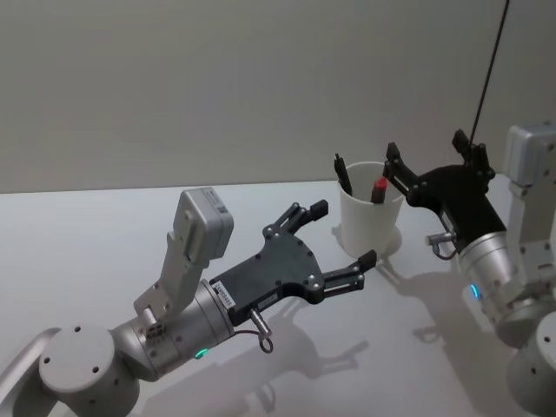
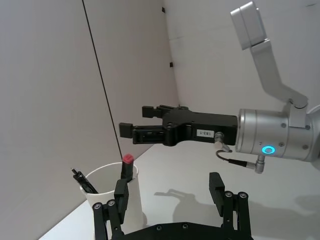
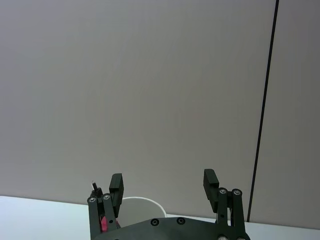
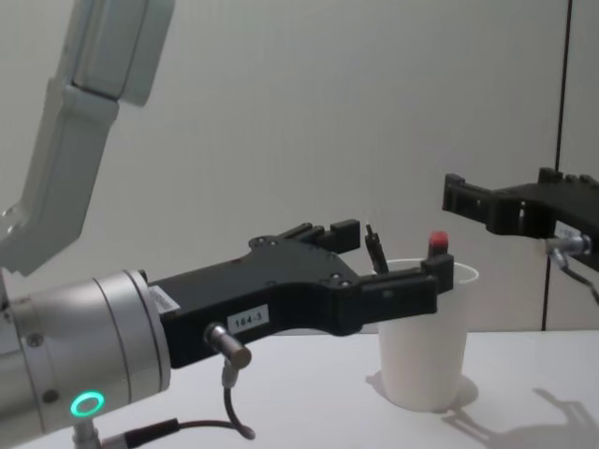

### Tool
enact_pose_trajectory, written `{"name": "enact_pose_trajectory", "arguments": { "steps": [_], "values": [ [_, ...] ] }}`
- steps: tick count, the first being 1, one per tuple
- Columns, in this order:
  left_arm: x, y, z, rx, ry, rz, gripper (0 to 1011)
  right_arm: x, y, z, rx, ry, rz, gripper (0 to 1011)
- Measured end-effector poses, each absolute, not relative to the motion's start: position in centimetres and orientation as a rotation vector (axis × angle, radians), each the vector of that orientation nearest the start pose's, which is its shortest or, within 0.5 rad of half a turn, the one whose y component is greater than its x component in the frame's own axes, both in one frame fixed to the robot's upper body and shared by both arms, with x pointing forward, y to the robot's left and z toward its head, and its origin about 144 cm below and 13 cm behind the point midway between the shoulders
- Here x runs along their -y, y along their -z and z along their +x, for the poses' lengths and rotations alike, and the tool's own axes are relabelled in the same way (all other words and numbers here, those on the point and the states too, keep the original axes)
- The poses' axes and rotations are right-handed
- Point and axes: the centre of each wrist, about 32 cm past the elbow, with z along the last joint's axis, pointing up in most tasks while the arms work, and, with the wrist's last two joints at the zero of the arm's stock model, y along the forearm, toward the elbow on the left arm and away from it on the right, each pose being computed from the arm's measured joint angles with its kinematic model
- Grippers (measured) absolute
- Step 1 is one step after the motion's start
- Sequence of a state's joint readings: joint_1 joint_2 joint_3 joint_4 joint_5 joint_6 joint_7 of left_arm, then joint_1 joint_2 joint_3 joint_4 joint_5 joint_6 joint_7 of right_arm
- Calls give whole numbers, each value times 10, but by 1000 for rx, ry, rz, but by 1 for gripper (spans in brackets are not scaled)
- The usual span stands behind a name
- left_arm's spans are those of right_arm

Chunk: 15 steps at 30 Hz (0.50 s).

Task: Place the pen into the pen holder.

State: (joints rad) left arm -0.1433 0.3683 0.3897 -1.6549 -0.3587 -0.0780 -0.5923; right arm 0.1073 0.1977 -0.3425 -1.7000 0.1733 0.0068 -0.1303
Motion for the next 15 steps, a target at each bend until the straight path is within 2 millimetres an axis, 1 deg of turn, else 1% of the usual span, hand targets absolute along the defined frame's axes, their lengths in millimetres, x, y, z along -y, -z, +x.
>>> {"name": "enact_pose_trajectory", "arguments": {
  "steps": [5,8,10,12,13,15],
  "values": [
    [-208,-1191,475,149,-619,-60,1001,181,-1198,463,122,1321,99,1001],
    [-207,-1191,477,153,-653,-50,1001,196,-1195,458,109,1301,79,1001],
    [-207,-1192,477,156,-669,-45,1001,199,-1194,457,106,1296,75,1001],
    [-206,-1193,478,160,-697,-37,1001,212,-1192,453,95,1274,58,1001],
    [-206,-1193,478,162,-707,-34,1001,212,-1192,453,95,1274,58,1001],
    [-206,-1194,479,166,-736,-26,1001,221,-1191,450,88,1260,47,1001]
  ]
}}
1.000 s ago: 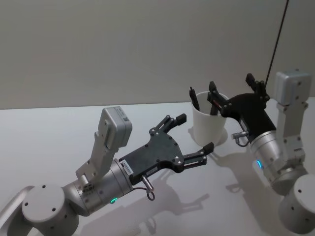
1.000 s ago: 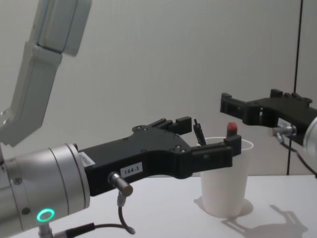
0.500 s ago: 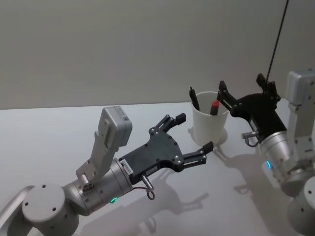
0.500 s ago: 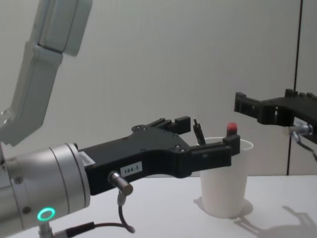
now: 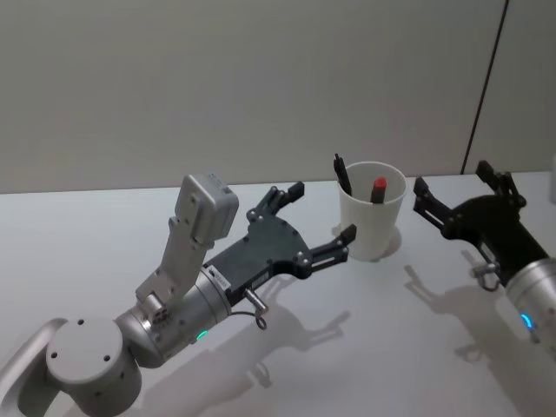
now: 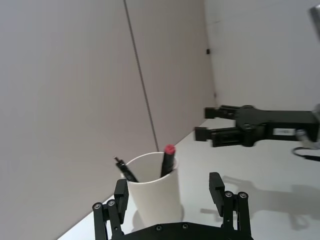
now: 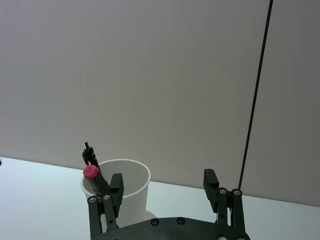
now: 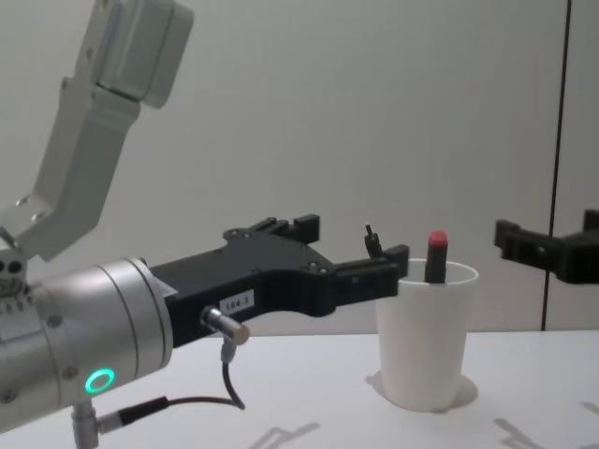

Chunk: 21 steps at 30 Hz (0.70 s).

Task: Place the pen into the pen holder.

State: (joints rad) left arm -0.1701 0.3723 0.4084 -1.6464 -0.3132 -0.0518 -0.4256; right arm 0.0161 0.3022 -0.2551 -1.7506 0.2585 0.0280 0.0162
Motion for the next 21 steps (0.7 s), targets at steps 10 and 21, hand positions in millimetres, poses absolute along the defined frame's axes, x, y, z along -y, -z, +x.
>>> {"name": "enact_pose_trajectory", "arguments": {
  "steps": [10,21],
  "values": [
    [-203,-1197,484,193,-860,5,1001,237,-1189,443,74,1231,26,1001],
    [-201,-1201,488,226,-990,36,1001,237,-1189,443,74,1230,26,1001]
  ]
}}
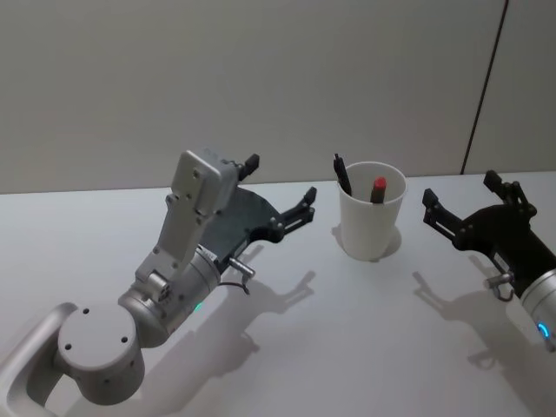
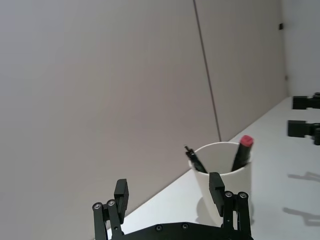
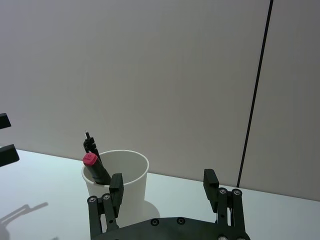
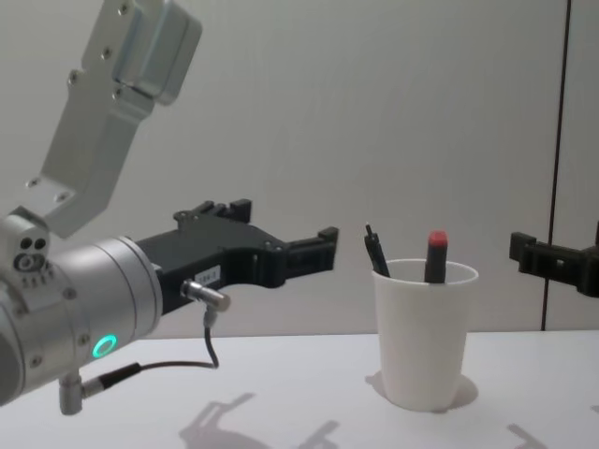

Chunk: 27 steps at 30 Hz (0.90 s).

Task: Place the pen into the pen holder.

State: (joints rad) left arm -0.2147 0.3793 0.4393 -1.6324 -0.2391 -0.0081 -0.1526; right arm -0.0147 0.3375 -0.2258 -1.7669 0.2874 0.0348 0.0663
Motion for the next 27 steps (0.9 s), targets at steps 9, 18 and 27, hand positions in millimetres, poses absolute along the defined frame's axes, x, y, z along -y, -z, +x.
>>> {"name": "enact_pose_trajectory", "arguments": {
  "steps": [9,18,27],
  "values": [
    [-199,-1203,491,257,-1092,57,1001,237,-1189,443,75,1229,26,1001],
    [-198,-1204,492,267,-1122,63,1001,237,-1189,443,75,1230,26,1001],
    [-198,-1204,492,267,-1124,63,1001,237,-1189,443,75,1229,26,1001]
  ]
}}
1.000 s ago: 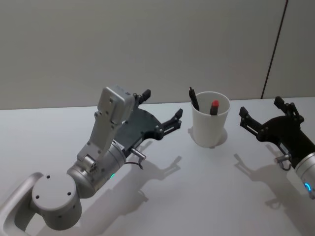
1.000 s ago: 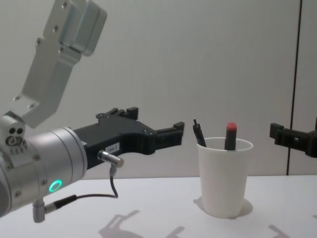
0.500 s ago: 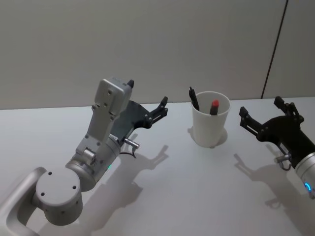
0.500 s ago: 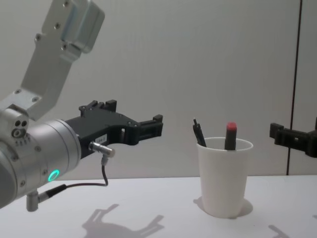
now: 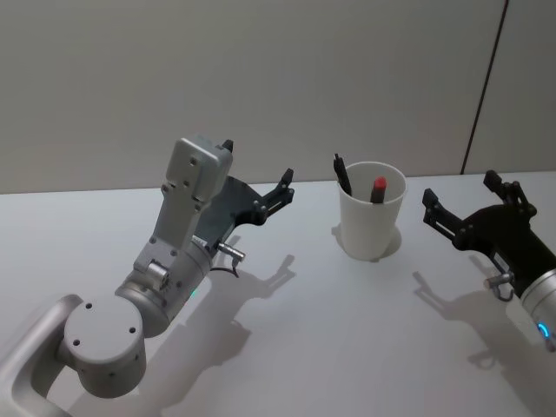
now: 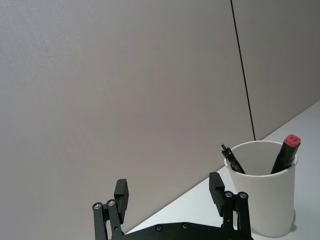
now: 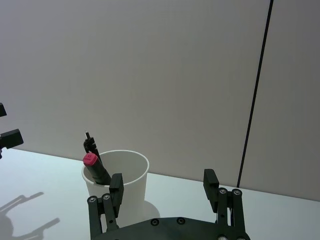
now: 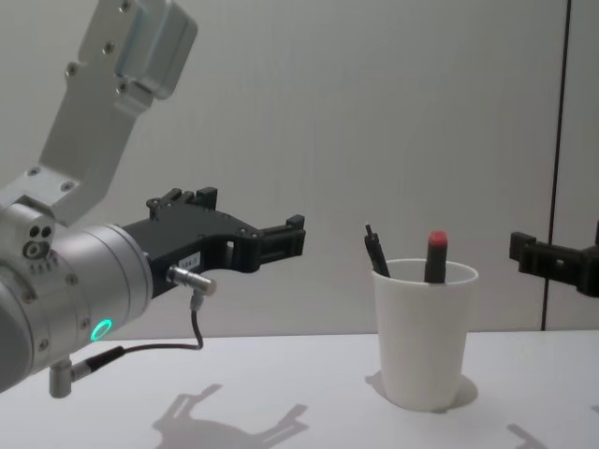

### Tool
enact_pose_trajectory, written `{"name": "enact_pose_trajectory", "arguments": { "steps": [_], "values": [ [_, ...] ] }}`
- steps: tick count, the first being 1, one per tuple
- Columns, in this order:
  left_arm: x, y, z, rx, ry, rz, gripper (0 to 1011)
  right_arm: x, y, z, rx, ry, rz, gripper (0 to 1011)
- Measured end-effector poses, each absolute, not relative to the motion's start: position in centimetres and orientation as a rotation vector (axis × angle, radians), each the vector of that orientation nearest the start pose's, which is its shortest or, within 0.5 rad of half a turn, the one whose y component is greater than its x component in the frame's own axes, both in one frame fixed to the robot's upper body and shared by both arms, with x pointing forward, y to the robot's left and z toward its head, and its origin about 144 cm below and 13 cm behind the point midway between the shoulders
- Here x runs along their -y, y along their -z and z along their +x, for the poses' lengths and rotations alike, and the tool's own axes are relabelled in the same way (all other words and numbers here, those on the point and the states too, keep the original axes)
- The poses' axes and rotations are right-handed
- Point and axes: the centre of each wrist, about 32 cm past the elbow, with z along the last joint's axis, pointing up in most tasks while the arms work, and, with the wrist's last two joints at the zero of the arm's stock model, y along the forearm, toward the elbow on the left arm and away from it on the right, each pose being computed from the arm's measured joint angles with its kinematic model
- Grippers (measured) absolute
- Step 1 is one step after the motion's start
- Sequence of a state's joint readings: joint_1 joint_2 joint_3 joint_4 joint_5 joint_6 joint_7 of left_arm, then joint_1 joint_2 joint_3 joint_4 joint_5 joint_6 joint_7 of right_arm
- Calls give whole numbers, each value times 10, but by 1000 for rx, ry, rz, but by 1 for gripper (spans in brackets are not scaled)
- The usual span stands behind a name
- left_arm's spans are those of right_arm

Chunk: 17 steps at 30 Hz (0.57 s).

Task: Place the pen into the pen holder.

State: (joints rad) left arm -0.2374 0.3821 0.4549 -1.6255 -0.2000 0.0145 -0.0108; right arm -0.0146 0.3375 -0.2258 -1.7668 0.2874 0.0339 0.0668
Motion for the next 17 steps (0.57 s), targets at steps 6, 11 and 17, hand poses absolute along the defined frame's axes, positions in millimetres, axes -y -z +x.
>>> {"name": "enact_pose_trajectory", "arguments": {
  "steps": [6,11,17],
  "values": [
    [-198,-1204,492,267,-1124,62,1001,237,-1189,443,75,1229,26,1001],
    [-198,-1204,492,267,-1124,61,1001,237,-1189,443,75,1229,26,1001],
    [-198,-1204,492,268,-1124,61,1001,237,-1189,443,75,1229,26,1002]
  ]
}}
